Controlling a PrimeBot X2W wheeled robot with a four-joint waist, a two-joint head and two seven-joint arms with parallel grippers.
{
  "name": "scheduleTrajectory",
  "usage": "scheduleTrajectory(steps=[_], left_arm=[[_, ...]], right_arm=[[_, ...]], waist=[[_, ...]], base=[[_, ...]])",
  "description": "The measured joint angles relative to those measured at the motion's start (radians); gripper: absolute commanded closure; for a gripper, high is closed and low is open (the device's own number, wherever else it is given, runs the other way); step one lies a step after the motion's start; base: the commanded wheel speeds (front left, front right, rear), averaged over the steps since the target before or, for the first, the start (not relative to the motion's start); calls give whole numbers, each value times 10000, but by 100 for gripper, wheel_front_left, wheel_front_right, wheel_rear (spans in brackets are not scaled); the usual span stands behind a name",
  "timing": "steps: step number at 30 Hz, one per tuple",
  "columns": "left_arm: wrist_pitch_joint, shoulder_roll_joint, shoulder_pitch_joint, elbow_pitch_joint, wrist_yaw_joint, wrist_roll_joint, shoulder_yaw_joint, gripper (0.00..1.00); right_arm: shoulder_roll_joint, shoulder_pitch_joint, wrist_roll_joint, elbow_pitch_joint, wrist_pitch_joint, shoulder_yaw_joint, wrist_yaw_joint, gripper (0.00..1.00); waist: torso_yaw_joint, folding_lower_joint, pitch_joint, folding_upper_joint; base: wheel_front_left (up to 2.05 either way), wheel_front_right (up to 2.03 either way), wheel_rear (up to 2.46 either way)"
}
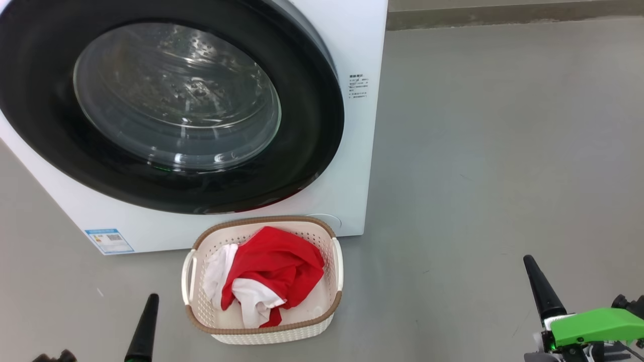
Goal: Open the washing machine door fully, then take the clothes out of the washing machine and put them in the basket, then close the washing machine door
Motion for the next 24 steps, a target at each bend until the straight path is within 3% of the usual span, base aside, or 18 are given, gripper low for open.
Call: scheduleTrajectory(steps=[24], left_arm=[[706,-90,-526,59,0,-2491,2,100]], right_arm=[[0,-442,2343,-132,704,-291,-6,100]], waist=[[129,0,-111,0]], base=[[0,0,0]])
